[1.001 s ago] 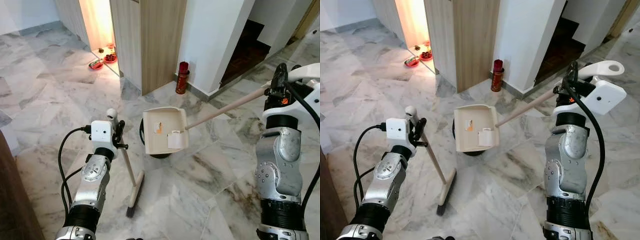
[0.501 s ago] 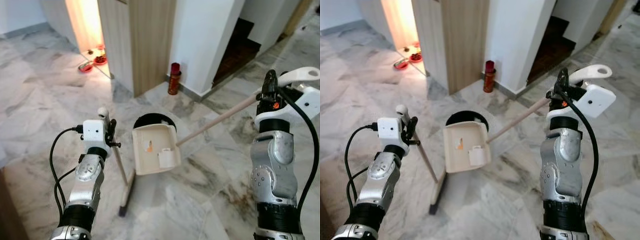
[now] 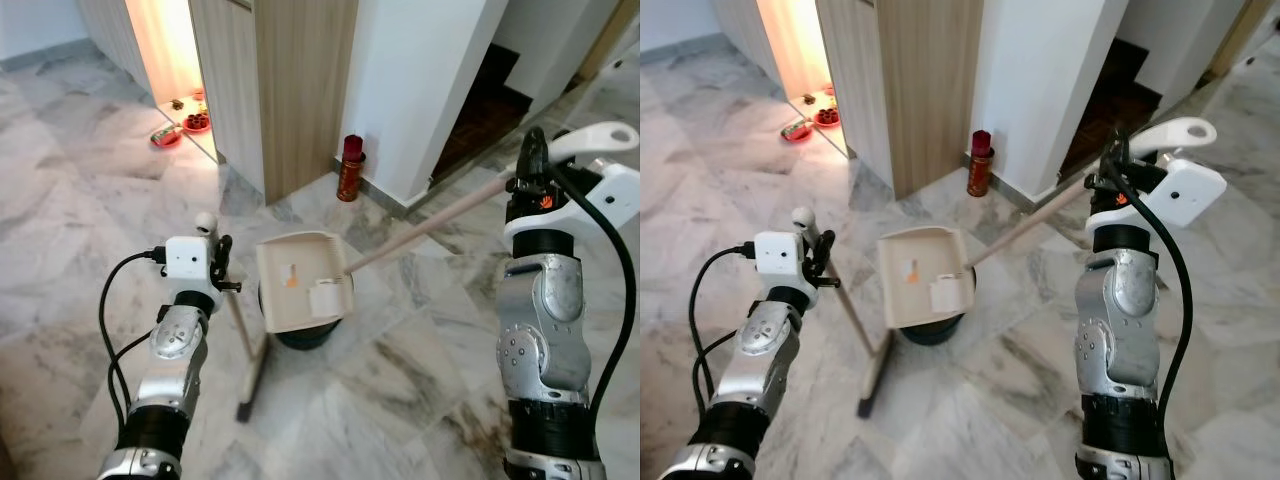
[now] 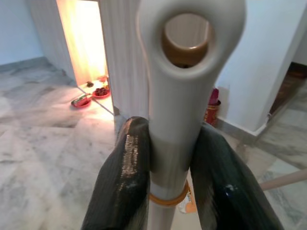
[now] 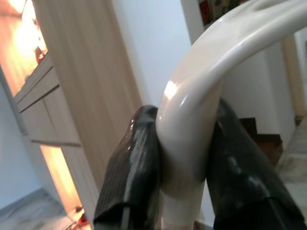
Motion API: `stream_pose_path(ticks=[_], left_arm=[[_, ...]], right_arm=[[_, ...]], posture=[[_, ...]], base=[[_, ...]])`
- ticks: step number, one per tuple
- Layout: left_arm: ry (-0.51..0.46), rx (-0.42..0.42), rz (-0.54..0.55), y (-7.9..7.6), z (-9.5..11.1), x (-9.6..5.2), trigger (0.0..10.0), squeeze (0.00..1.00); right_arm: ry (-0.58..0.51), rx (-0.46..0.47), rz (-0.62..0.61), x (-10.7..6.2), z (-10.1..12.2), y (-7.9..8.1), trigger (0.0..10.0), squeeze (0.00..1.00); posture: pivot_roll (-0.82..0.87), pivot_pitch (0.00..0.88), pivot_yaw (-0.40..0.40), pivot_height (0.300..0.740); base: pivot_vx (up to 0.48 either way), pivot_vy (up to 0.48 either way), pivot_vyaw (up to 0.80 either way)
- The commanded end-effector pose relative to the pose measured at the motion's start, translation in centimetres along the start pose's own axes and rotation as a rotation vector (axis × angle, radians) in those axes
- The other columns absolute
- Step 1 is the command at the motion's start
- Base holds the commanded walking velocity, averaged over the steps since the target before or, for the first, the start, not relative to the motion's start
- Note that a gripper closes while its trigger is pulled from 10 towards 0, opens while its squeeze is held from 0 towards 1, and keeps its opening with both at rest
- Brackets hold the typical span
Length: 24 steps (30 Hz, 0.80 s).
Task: Sweep floor
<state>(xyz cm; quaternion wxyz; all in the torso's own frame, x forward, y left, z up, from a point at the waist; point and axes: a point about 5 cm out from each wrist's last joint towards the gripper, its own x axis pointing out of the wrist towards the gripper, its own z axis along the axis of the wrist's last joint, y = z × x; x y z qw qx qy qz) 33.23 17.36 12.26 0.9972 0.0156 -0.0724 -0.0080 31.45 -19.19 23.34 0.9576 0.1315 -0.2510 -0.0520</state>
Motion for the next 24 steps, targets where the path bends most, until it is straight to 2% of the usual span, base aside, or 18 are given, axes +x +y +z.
stream_pose_path(ticks=[1,4,24], left_arm=[[-0.048,-0.005,-0.027,-0.72,0.91,0.37,10.0,0.00],[-0.047,-0.003,-0.019,-0.60,0.90,0.41,10.0,0.00],[-0.045,0.001,-0.005,-0.37,0.81,0.36,10.0,0.00]], right_arm=[[-0.089,-0.004,0.014,0.39,1.87,0.19,10.0,0.00],[-0.086,-0.009,0.041,0.37,1.80,0.57,10.0,0.00],[-0.077,0.015,0.059,0.39,1.71,0.76,10.0,0.00]], posture=[[0.17,0.047,-0.063,0.740],[0.18,0.049,-0.066,0.740],[0.18,0.058,-0.071,0.740]], base=[[0.371,0.000,0.00],[0.370,0.000,0.45],[0.366,0.000,0.00]])
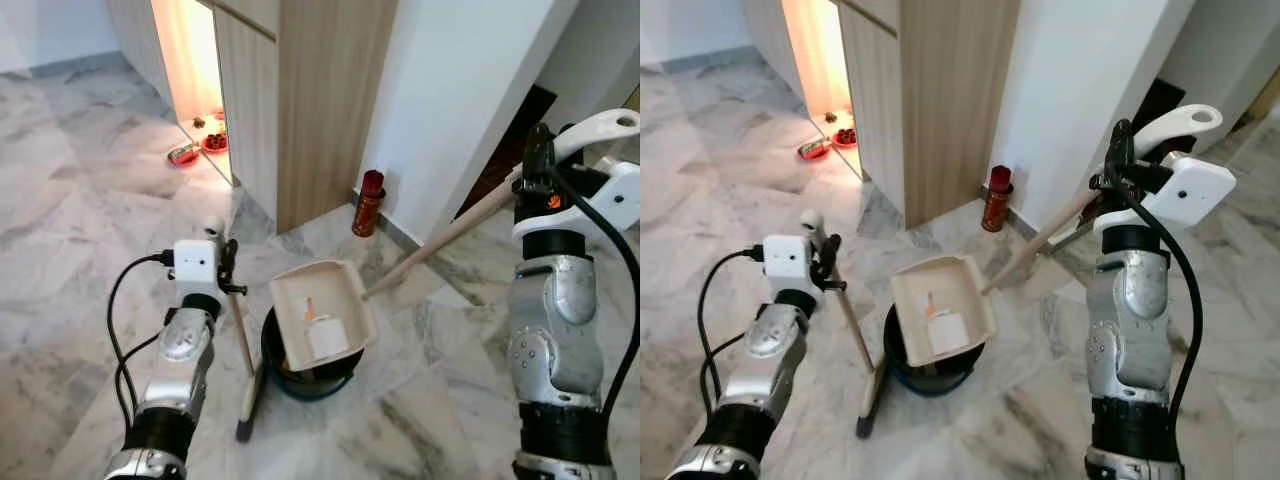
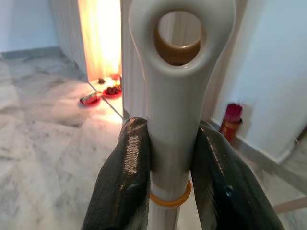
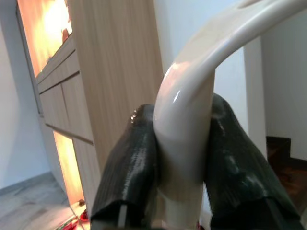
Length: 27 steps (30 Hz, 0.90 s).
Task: Sweep floor
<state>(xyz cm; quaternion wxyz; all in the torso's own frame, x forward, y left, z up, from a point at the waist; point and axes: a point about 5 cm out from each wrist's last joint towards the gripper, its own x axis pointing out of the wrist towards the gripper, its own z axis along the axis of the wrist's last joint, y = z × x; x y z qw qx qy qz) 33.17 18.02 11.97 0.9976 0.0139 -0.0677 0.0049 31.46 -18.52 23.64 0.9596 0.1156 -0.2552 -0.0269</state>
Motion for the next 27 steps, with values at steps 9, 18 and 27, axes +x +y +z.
stream_pose_path(ticks=[9,18,27], left_arm=[[-0.060,0.001,-0.041,-1.0,1.1,0.3,10.0,0.00],[-0.072,-0.002,-0.054,-1.3,1.2,0.3,10.0,0.00],[-0.078,-0.004,-0.071,-1.5,1.2,0.1,10.0,0.00]], right_arm=[[-0.078,0.033,0.007,0.3,1.7,0.2,10.0,0.00],[-0.120,0.009,0.041,0.0,2.3,0.9,10.0,0.00],[-0.173,-0.047,0.085,-0.1,3.1,2.0,10.0,0.00]], posture=[[0.18,0.063,-0.069,0.740],[0.18,0.067,-0.068,0.740],[0.17,0.070,-0.067,0.740]], base=[[0.000,0.000,0.00],[0.000,0.000,0.00],[0.000,0.000,0.00]])
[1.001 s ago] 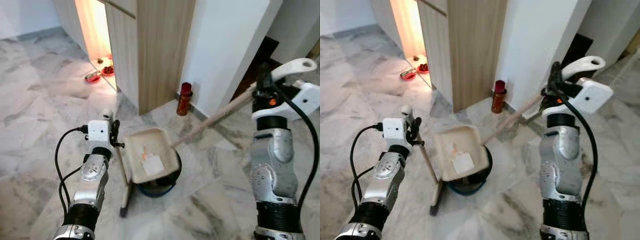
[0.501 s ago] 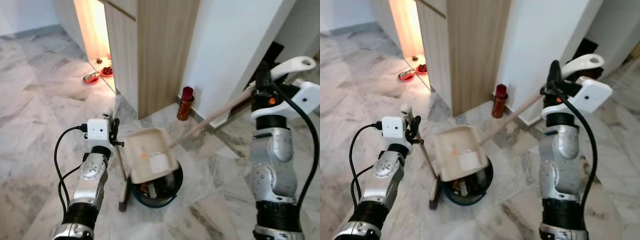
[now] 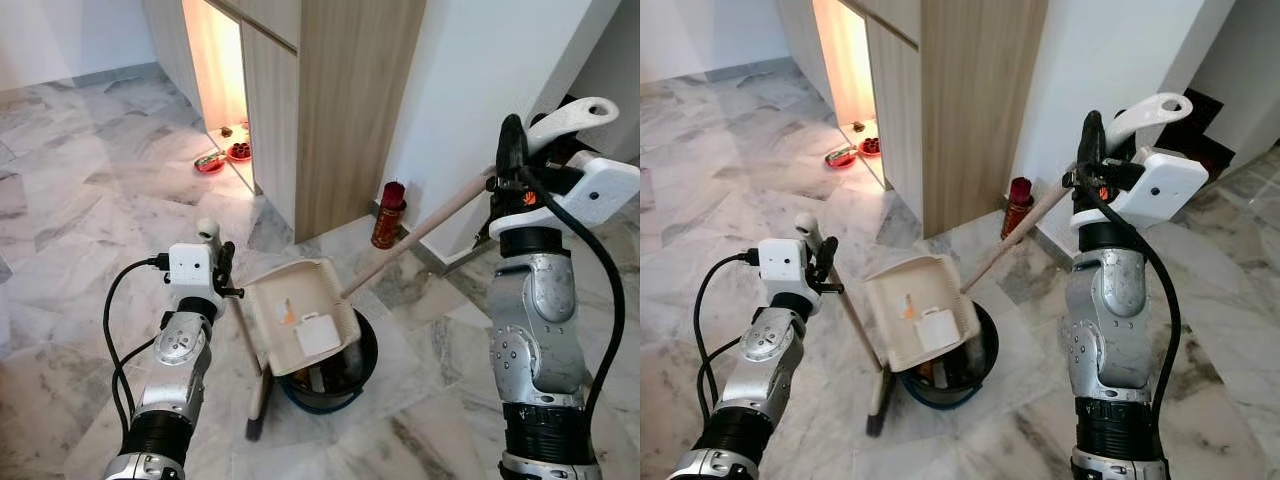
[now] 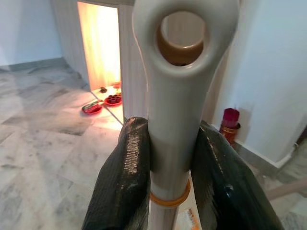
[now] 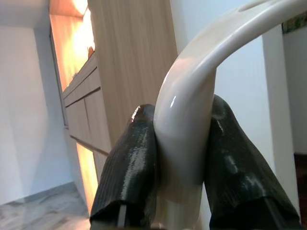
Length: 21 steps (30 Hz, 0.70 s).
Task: Sweep floor
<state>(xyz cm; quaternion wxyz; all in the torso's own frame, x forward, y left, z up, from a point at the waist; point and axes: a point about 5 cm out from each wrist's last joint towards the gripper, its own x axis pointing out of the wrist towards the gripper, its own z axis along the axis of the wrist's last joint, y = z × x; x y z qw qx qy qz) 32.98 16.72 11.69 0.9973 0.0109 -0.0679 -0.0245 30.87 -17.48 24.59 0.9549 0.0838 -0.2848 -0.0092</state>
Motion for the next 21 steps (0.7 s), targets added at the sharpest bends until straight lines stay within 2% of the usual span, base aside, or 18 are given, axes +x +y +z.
stream_pose_path(ticks=[1,11,21], left_arm=[[-0.078,0.009,-0.015,-0.2,1.5,0.3,10.0,0.00],[-0.084,0.019,-0.032,-0.4,1.6,0.3,10.0,0.00],[-0.087,0.019,-0.040,-0.5,1.7,0.4,10.0,0.00]], right_arm=[[-0.120,-0.003,0.029,0.2,2.3,0.7,10.0,0.00],[-0.160,-0.084,0.065,0.0,2.7,1.5,10.0,0.00],[-0.245,-0.151,0.062,-0.5,3.5,2.0,10.0,0.00]], posture=[[0.18,0.070,-0.066,0.740],[0.18,0.068,-0.065,0.740],[0.18,0.072,-0.060,0.740]], base=[[0.000,0.000,0.00],[0.000,0.000,0.00],[0.000,0.000,0.00]])
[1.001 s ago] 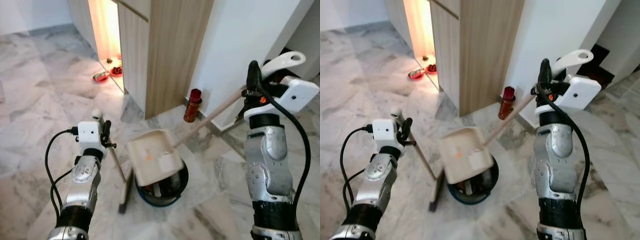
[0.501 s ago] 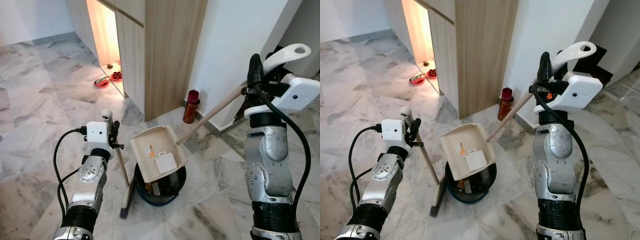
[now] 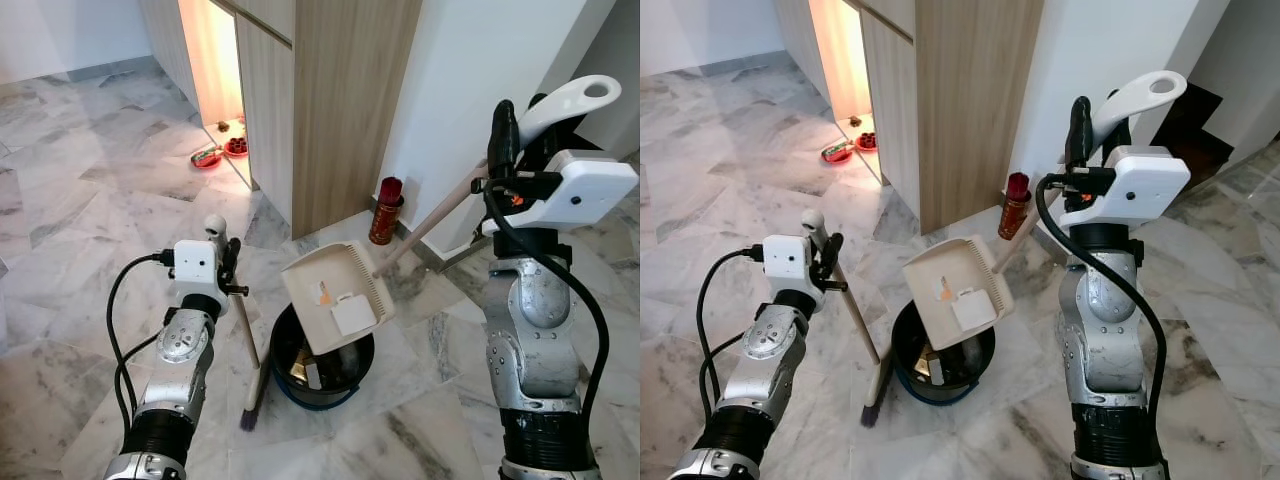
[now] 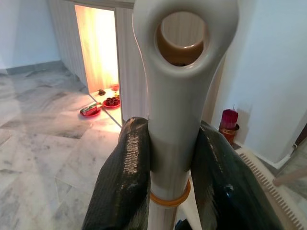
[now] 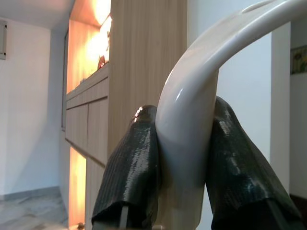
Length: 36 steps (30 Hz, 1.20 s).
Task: Sweep floor
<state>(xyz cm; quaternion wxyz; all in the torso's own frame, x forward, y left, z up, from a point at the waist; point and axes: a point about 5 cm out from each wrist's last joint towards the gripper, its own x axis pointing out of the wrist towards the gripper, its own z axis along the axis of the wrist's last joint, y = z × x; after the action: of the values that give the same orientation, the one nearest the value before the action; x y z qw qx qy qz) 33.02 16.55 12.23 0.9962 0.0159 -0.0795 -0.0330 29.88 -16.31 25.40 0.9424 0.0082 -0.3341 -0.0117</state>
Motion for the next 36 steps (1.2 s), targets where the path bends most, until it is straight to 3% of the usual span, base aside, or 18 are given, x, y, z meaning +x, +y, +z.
stream_pose_path(ticks=[1,12,17,36], left_arm=[[-0.064,0.010,-0.023,-0.3,1.2,0.3,10.0,0.00],[-0.065,0.009,-0.024,-0.4,1.2,0.2,10.0,0.00],[-0.064,0.006,-0.025,-0.4,1.2,0.2,10.0,0.00],[-0.065,0.003,-0.027,-0.6,1.1,0.3,10.0,0.00]], right_arm=[[-0.149,-0.015,0.005,0.3,2.7,0.4,10.0,0.00],[-0.185,-0.046,0.105,-0.2,3.2,2.4,10.0,0.00],[-0.191,-0.069,0.224,-0.6,3.3,4.1,10.0,0.00],[-0.213,-0.085,0.291,-1.6,3.3,6.4,10.0,0.00]], posture=[[0.18,0.072,-0.060,0.740],[0.18,0.077,-0.063,0.740],[0.18,0.080,-0.063,0.740],[0.18,0.081,-0.066,0.740]], base=[[0.000,0.000,0.00],[0.000,0.000,0.00],[0.000,0.000,0.00],[0.000,0.000,0.00]])
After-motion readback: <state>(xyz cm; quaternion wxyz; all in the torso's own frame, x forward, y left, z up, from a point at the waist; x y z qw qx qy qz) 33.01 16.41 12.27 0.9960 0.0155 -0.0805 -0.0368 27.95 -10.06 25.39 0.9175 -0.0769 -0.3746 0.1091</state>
